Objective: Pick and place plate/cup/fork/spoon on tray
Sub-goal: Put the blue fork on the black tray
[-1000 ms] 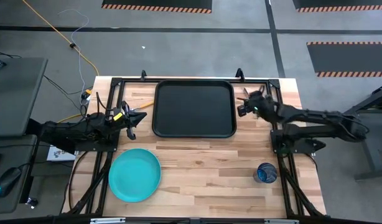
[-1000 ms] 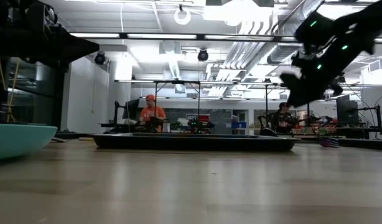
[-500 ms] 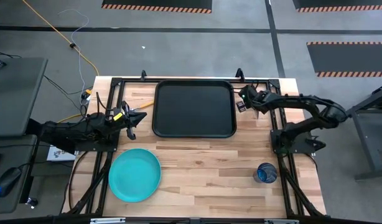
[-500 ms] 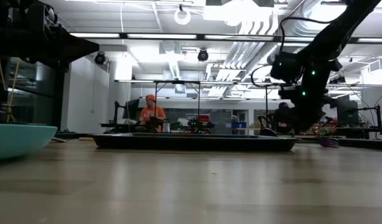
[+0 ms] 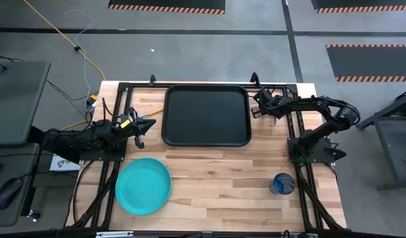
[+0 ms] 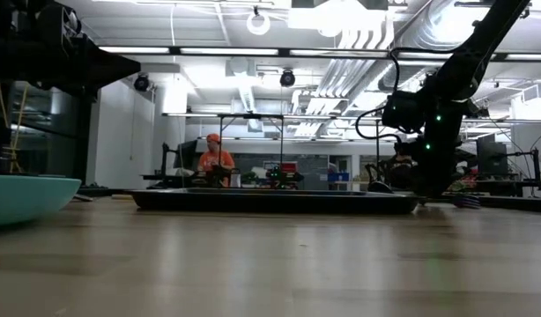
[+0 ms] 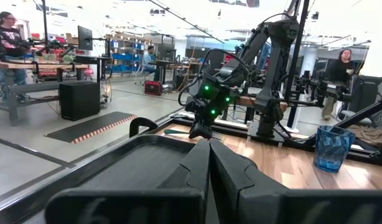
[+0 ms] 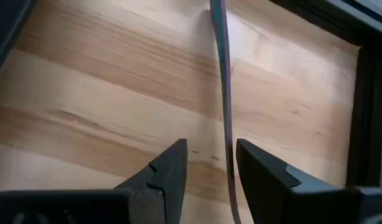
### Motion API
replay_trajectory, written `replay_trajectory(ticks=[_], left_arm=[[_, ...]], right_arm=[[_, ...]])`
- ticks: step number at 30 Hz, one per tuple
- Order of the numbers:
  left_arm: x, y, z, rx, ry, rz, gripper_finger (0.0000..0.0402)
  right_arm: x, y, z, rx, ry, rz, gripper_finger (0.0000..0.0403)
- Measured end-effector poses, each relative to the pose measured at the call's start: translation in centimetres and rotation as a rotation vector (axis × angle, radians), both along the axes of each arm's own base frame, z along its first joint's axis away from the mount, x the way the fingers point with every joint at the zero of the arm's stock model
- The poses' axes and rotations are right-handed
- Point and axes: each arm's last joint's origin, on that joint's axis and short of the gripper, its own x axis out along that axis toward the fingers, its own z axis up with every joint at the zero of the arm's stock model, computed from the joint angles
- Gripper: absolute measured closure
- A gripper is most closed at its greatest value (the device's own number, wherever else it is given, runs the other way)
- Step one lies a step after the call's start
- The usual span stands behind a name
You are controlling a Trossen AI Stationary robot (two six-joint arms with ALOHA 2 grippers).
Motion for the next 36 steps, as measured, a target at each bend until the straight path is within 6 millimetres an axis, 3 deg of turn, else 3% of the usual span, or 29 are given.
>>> replay_trajectory(ticks=[7, 10, 14, 20, 24, 30, 36], left_arm=[[0.0, 0.0, 0.0, 0.0, 0.0, 0.0, 0.0398], [0.0, 0.0, 0.0, 0.0, 0.0, 0.0, 0.0398], [0.0, 0.0, 0.0, 0.0, 0.0, 0.0, 0.0398], [0.0, 0.0, 0.0, 0.0, 0.0, 0.0, 0.0398], [0.0, 0.0, 0.0, 0.0, 0.0, 0.0, 0.0398], [0.0, 0.0, 0.0, 0.0, 0.0, 0.0, 0.0398], [0.0, 0.0, 0.0, 0.0, 0.0, 0.001, 0.0398]], right_arm=[[-0.1, 0.0, 0.0, -0.006, 0.02, 0.007, 0.0275], [-0.2, -0.2, -0.1, -0.002, 0.031, 0.01, 0.0309], [-0.6, -0.4, -0.1, -0.02, 0.077, 0.002, 0.0388], [-0.5, -0.1, 0.5, -0.024, 0.105, 0.074, 0.04], [0.6, 1.0, 2.9, -0.052, 0.112, 0.195, 0.0401], [4.0, 3.5, 8.9, -0.115, 0.124, 0.476, 0.0402], [8.1, 5.2, 12.3, -0.11, -0.238, 0.561, 0.0402]])
